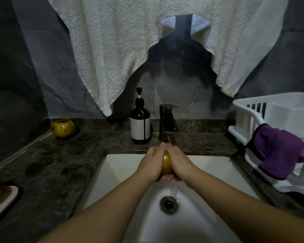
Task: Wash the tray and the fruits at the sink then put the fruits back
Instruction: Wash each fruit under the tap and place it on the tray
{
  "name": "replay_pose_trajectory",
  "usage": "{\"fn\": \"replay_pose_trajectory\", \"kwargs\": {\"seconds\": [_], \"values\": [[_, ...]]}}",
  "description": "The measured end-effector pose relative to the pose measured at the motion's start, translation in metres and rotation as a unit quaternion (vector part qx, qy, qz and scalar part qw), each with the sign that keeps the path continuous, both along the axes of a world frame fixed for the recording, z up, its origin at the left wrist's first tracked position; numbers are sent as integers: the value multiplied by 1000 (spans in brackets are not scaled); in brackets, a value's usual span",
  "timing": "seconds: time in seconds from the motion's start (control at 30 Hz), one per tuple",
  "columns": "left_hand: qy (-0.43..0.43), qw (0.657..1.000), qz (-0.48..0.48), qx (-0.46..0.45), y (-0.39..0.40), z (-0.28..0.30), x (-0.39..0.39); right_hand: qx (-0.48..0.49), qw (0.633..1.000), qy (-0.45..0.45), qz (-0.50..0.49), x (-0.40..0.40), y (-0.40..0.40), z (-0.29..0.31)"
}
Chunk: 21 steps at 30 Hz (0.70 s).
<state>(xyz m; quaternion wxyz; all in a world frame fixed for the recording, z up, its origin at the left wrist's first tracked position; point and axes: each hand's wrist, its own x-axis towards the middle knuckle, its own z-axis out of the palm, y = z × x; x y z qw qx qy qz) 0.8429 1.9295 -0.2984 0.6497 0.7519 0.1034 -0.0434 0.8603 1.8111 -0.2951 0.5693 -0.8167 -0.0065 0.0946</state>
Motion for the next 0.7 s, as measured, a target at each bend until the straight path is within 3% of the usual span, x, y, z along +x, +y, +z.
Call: {"fn": "replay_pose_trajectory", "kwargs": {"seconds": [0.1, 0.2, 0.23, 0.33, 0.47, 0.6, 0.7], "values": [[40, 997, -28, -67, 1, 5, -2, -33, 996, -80, -2, 5, -2, 1], [14, 1000, -8, -5, -2, 0, 1, 33, 999, 29, 5, 0, -2, 2], [24, 1000, -7, -16, -2, -1, -1, 37, 999, 25, 1, 1, -2, 0], [70, 993, -24, -91, 1, 4, -6, -20, 997, -72, 10, 4, -5, -3], [11, 999, 8, -29, -2, 1, -2, 20, 1000, 18, 1, -1, -5, 4], [74, 994, -16, -81, 0, 6, -7, -44, 995, -85, 19, 2, -7, 0], [13, 1000, 10, -1, -1, 2, -3, 40, 999, 33, 10, 1, -5, 2]]}}
